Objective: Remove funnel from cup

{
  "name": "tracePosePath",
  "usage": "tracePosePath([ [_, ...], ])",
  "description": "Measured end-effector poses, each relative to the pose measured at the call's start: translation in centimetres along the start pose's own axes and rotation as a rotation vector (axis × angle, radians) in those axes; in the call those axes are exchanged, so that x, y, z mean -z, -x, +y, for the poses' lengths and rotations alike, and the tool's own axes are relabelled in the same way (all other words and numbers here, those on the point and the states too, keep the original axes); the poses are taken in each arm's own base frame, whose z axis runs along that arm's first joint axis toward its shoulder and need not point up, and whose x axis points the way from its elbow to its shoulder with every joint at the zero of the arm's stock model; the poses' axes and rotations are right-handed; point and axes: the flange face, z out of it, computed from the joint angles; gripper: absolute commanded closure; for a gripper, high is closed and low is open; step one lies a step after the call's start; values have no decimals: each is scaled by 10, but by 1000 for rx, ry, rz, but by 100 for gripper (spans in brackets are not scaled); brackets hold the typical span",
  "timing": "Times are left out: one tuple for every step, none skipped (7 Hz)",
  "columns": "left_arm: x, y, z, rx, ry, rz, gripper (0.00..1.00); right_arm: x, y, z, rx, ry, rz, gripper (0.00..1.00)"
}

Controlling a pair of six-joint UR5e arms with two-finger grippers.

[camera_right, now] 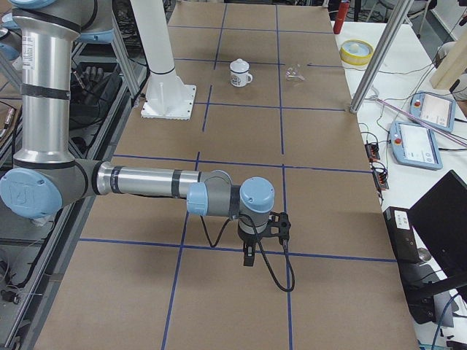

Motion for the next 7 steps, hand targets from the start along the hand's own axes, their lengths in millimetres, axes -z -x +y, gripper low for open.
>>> tracePosePath([
  [0,0,1,6,3,21,0,0,0,0,0,0,0,0],
  [-1,-1,1,11,3,48,0,0,0,0,0,0,0,0],
  [-2,-2,2,13,3,60,0,0,0,0,0,0,0,0],
  [-2,-2,3,15,3,64,0,0,0,0,0,0,0,0],
  [-3,-2,4,15,4,65,0,0,0,0,0,0,0,0],
  [-3,-1,5,16,5,65,0,0,0,0,0,0,0,0],
  [-3,-1,5,17,5,66,0,0,0,0,0,0,0,0],
])
